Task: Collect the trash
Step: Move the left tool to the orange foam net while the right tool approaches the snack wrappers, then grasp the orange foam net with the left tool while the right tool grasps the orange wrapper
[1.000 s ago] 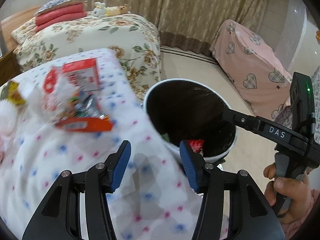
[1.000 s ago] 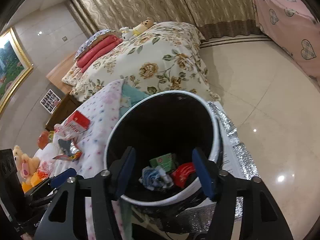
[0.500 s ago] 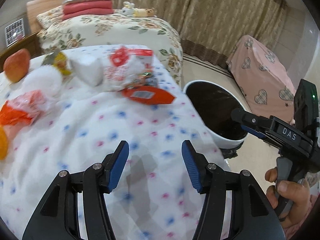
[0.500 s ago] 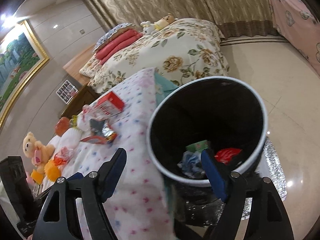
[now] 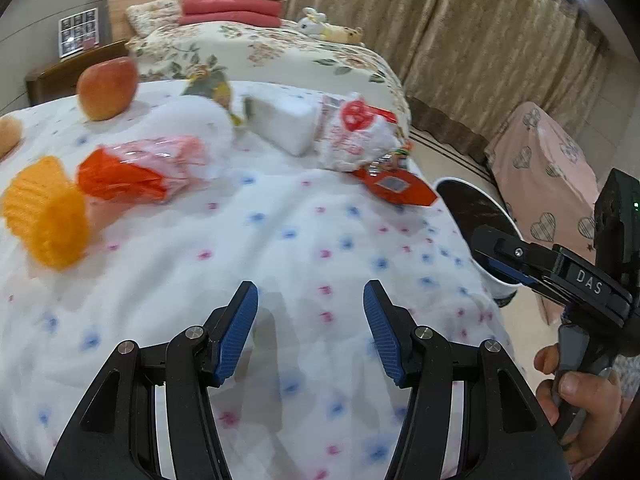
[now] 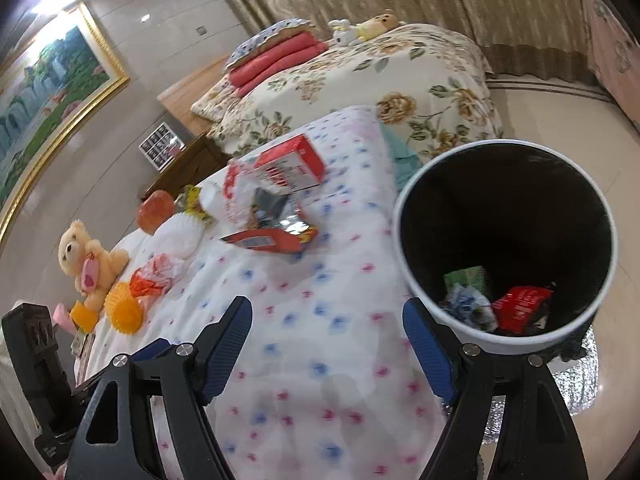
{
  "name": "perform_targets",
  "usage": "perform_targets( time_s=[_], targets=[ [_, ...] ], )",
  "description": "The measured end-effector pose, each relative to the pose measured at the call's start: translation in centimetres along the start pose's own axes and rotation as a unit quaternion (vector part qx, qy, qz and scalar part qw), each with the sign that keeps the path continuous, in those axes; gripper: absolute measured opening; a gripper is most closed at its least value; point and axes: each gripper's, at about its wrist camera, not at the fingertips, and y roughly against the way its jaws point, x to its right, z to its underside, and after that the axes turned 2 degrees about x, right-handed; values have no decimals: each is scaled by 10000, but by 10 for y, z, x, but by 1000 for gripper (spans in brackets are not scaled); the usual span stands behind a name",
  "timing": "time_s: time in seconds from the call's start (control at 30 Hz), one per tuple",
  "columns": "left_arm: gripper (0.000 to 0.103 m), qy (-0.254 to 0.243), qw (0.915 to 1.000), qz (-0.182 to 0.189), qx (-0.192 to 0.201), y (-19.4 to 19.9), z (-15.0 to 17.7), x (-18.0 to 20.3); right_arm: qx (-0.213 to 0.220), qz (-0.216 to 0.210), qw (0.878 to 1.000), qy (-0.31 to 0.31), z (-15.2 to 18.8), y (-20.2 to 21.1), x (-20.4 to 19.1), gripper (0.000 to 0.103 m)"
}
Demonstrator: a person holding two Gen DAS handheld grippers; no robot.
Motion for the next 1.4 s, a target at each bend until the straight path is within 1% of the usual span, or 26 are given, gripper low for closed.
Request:
perform_targets(
  time_s=[0.17,0.37,0.47,0.63,0.77,0.93,1.07,1.23,1.3,1.37,1.4],
  targets=[
    [57,197,9996,-203,55,10,3,-23,-49,-64,9999,147,-1,-9,-15,83],
    [62,478,9971,-590,78,18,8,-56,-110,-127,9995,268,-3,-19,-28,83],
    [63,601,9954,-747,79,22,9,-71,-132,-144,9993,333,-4,-24,-34,83],
    [64,628,9927,-1023,81,24,3,-92,-170,-141,9991,375,-7,-34,-38,83],
    [67,686,9904,-1195,97,26,-3,-111,-192,-116,9989,411,-11,-40,-39,83],
    [67,842,9872,-1347,111,26,-7,-132,-206,-38,9987,463,-18,-52,-39,83],
    [67,869,9858,-1430,125,23,-11,-141,-186,-25,9985,505,-23,-57,-39,83],
    [67,837,9858,-1437,215,21,-17,-143,-185,80,9975,671,-29,-66,-44,82],
    [62,800,9867,-1397,241,20,-19,-142,-209,78,9973,700,-30,-69,-45,81],
    [47,785,9878,-1326,225,17,-19,-141,-232,78,9970,731,-30,-71,-46,73],
    [33,789,9883,-1286,213,16,-19,-141,-249,86,9968,754,-30,-72,-47,67]
  ],
)
